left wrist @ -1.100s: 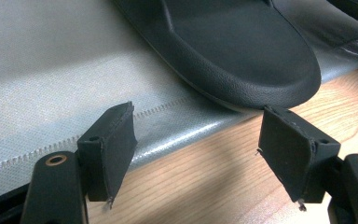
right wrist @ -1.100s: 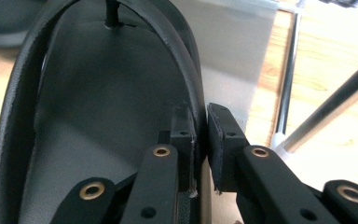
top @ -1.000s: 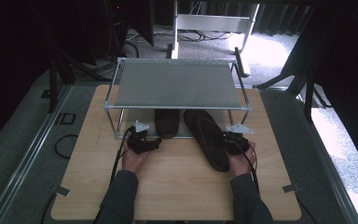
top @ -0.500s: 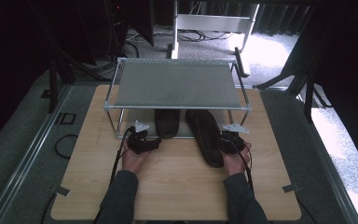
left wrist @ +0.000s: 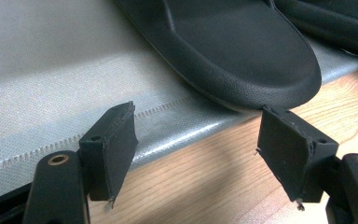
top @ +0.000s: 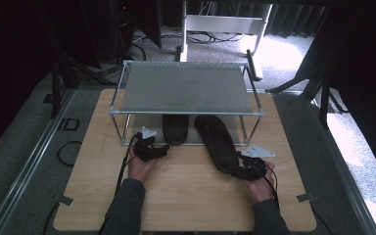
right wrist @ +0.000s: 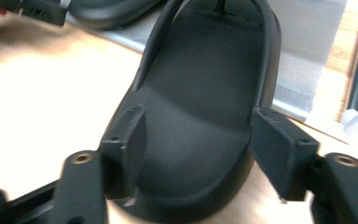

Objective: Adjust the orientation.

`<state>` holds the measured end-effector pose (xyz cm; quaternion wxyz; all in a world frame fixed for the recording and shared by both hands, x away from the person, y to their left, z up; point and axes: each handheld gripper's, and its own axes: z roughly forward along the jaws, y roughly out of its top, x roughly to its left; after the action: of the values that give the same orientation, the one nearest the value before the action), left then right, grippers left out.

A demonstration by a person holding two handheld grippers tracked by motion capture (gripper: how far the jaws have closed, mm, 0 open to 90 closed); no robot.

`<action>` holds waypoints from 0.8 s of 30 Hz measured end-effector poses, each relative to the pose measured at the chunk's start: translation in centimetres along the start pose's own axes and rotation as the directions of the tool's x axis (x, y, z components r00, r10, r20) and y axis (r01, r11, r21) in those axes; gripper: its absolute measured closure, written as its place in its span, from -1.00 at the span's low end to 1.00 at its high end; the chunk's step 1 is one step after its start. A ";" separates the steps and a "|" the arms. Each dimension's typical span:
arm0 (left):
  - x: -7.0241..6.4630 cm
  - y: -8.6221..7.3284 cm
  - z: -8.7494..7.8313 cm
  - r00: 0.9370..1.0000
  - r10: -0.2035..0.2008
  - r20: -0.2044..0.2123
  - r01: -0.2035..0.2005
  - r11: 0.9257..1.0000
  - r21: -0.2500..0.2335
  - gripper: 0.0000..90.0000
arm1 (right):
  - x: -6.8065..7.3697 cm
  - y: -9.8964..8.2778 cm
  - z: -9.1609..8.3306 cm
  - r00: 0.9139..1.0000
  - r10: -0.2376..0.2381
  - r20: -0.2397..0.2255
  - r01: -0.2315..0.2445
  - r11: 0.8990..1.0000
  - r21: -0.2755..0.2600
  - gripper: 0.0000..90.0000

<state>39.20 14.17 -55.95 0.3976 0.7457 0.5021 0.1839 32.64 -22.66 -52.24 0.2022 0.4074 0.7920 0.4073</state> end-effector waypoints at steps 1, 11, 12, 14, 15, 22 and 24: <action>0.0 0.0 0.0 1.000 0.000 0.000 0.000 1.000 0.000 -0.36 | 0.2 -0.1 -0.3 1.000 0.000 -0.004 0.000 1.000 0.002 -0.34; 0.0 0.0 0.0 1.000 -0.002 0.001 0.002 1.000 -0.001 -0.36 | 0.8 -1.7 -0.8 0.998 -0.053 -0.016 0.054 0.997 0.062 -0.60; 0.0 0.0 0.0 1.000 -0.002 0.001 0.002 1.000 -0.001 -0.36 | 0.7 -1.7 -0.6 0.999 -0.050 -0.019 0.052 0.996 0.071 -0.60; 0.0 0.0 0.0 1.000 -0.002 0.001 0.002 1.000 -0.001 -0.36 | 0.6 -1.8 -0.4 0.998 -0.049 -0.028 0.051 0.996 0.075 -0.59; 0.0 0.0 0.0 1.000 -0.003 0.002 0.003 1.000 -0.001 -0.36 | 0.7 -1.7 -0.3 0.998 -0.051 -0.031 0.053 0.996 0.076 -0.56; 0.0 0.0 0.0 1.000 -0.005 0.003 0.005 1.000 -0.002 -0.36 | 0.6 -1.1 0.5 0.998 -0.054 -0.031 0.056 0.996 0.069 -0.50; 0.0 0.0 0.0 1.000 -0.006 0.004 0.006 1.000 -0.002 -0.36 | 0.5 -0.9 0.7 0.998 -0.056 -0.029 0.058 0.996 0.066 -0.50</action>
<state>39.20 14.22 -55.95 0.4000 0.7441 0.5033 0.1818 32.36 -22.18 -53.42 0.1890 0.3856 0.8192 0.3801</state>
